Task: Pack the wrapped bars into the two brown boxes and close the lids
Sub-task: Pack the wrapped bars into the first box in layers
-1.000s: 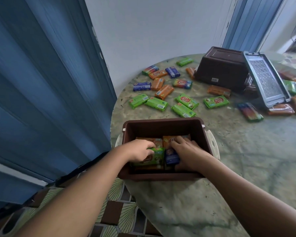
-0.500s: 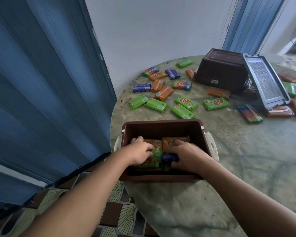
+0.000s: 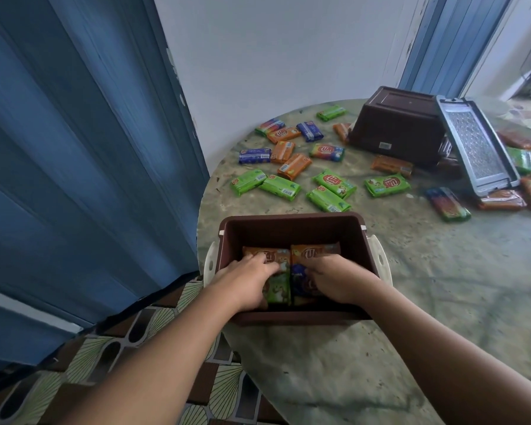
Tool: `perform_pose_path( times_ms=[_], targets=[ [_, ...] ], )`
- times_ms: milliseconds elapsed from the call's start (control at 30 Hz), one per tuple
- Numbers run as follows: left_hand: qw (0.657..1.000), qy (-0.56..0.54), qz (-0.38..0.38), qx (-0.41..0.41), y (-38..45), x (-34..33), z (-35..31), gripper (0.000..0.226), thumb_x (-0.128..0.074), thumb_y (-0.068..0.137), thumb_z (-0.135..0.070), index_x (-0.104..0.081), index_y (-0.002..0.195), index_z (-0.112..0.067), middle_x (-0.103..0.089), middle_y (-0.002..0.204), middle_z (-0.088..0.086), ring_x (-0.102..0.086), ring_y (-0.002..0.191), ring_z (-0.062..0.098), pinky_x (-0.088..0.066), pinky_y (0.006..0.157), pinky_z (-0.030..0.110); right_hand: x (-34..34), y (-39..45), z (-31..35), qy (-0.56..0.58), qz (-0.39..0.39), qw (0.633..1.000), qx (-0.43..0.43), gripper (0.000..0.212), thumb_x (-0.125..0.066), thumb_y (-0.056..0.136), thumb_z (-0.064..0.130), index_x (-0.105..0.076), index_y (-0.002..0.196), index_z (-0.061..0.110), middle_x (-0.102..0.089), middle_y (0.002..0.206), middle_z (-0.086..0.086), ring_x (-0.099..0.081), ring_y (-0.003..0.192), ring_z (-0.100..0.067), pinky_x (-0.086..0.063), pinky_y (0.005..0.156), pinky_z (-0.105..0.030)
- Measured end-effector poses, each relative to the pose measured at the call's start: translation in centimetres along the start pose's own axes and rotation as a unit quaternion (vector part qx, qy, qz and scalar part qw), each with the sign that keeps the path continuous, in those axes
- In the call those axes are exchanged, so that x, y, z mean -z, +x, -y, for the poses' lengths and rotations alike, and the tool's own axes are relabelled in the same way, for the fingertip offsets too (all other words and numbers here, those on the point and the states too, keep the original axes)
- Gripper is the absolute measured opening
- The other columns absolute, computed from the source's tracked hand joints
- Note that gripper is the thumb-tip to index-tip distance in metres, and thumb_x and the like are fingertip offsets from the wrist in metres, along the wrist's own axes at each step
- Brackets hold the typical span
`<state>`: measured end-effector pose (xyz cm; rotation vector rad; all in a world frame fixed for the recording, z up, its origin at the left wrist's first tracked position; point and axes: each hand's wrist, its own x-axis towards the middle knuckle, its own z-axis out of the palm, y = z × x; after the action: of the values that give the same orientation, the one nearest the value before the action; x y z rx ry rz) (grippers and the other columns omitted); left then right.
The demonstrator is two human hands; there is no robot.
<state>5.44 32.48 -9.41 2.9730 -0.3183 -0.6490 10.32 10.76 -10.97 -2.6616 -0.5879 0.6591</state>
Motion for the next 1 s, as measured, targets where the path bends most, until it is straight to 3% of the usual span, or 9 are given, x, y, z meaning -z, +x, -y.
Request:
perform_pose_path(
  times_ms=[167, 267, 400, 533, 633, 700, 767, 833, 1000],
  targets=[
    [0.999, -0.021, -0.026, -0.002, 0.1, -0.1, 0.0, 0.074, -0.076, 0.082, -0.026, -0.034, 0.142, -0.038, -0.046, 0.133, -0.004, -0.055, 0.121, 0.029, -0.048, 0.087, 0.045, 0.0, 0.5, 0.0, -0.008, 0.012, 1.000, 0.005, 0.044, -0.049, 0.103, 0.023, -0.057, 0.146, 0.025, -0.060, 0.138, -0.011, -0.056, 0.125, -0.033, -0.045, 0.106, -0.045],
    [1.000, -0.017, -0.023, -0.002, 0.3, -0.4, 0.3, 0.066, -0.073, 0.084, -0.027, -0.038, 0.139, -0.037, -0.044, 0.129, -0.003, -0.051, 0.123, 0.027, -0.049, 0.088, 0.045, -0.1, 0.5, -0.1, -0.045, 0.001, 0.999, -0.013, 0.043, -0.053, 0.098, 0.032, -0.058, 0.140, 0.028, -0.061, 0.138, -0.011, -0.057, 0.121, -0.035, -0.048, 0.102, -0.046],
    [0.999, -0.027, -0.025, -0.002, 0.5, -0.7, 0.5, 0.060, -0.073, 0.084, -0.035, -0.041, 0.135, -0.039, -0.044, 0.127, -0.004, -0.048, 0.127, 0.025, -0.051, 0.091, 0.050, -0.5, 0.6, -0.5, -0.008, -0.023, 1.000, -0.015, 0.030, -0.052, 0.096, 0.031, -0.052, 0.126, 0.027, -0.067, 0.126, -0.009, -0.063, 0.112, -0.033, -0.052, 0.094, -0.046],
    [0.999, -0.026, -0.034, -0.005, 0.7, -0.8, 0.7, 0.057, -0.072, 0.088, -0.033, -0.044, 0.137, -0.038, -0.044, 0.129, -0.004, -0.045, 0.129, 0.023, -0.051, 0.091, 0.049, -0.6, 0.6, -0.8, -0.013, -0.080, 0.997, 0.010, 0.030, -0.054, 0.100, 0.026, -0.070, 0.124, 0.030, -0.059, 0.124, -0.004, -0.055, 0.114, -0.029, -0.045, 0.102, -0.043],
    [0.999, -0.024, -0.039, -0.005, 0.7, -0.8, 0.7, 0.054, -0.071, 0.090, -0.031, -0.044, 0.136, -0.036, -0.044, 0.128, -0.003, -0.044, 0.130, 0.023, -0.050, 0.088, 0.047, -0.1, 0.1, -0.6, 0.016, -0.128, 0.991, 0.023, 0.030, -0.055, 0.103, 0.027, -0.071, 0.128, 0.032, -0.051, 0.123, 0.001, -0.051, 0.116, -0.025, -0.044, 0.104, -0.040],
    [0.999, -0.029, -0.041, -0.009, 0.7, -0.7, 0.6, 0.051, -0.070, 0.090, -0.034, -0.046, 0.135, -0.036, -0.045, 0.128, -0.003, -0.044, 0.129, 0.022, -0.051, 0.090, 0.048, 0.1, -0.4, -0.2, -0.017, -0.088, 0.996, 0.025, 0.036, -0.063, 0.095, 0.042, -0.066, 0.130, 0.040, -0.053, 0.128, 0.003, -0.050, 0.122, -0.027, -0.044, 0.102, -0.041],
    [0.998, -0.041, -0.045, -0.013, 0.7, -0.6, 0.5, 0.050, -0.071, 0.088, -0.041, -0.050, 0.133, -0.036, -0.047, 0.127, -0.003, -0.046, 0.128, 0.022, -0.052, 0.092, 0.048, 0.0, -0.8, -0.1, -0.080, -0.032, 0.996, 0.034, 0.060, -0.074, 0.081, 0.056, -0.058, 0.137, 0.044, -0.052, 0.140, 0.005, -0.046, 0.131, -0.026, -0.043, 0.105, -0.042],
    [0.998, -0.045, -0.044, -0.012, 0.6, -0.4, 0.4, 0.051, -0.074, 0.086, -0.044, -0.052, 0.132, -0.037, -0.049, 0.126, -0.004, -0.048, 0.126, 0.021, -0.052, 0.094, 0.048, -0.2, -0.7, -0.2, -0.111, -0.001, 0.993, 0.036, 0.076, -0.082, 0.071, 0.056, -0.053, 0.139, 0.041, -0.052, 0.141, 0.004, -0.048, 0.131, -0.026, -0.045, 0.103, -0.043],
    [0.998, -0.044, -0.044, -0.012, 0.5, -0.3, 0.2, 0.054, -0.075, 0.087, -0.045, -0.053, 0.135, -0.040, -0.051, 0.130, -0.005, -0.051, 0.125, 0.021, -0.052, 0.096, 0.047, -0.2, 0.0, -0.4, -0.116, 0.000, 0.992, 0.058, 0.073, -0.078, 0.070, 0.049, -0.051, 0.138, 0.041, -0.055, 0.132, 0.004, -0.056, 0.121, -0.028, -0.050, 0.096, -0.043]
  ],
)
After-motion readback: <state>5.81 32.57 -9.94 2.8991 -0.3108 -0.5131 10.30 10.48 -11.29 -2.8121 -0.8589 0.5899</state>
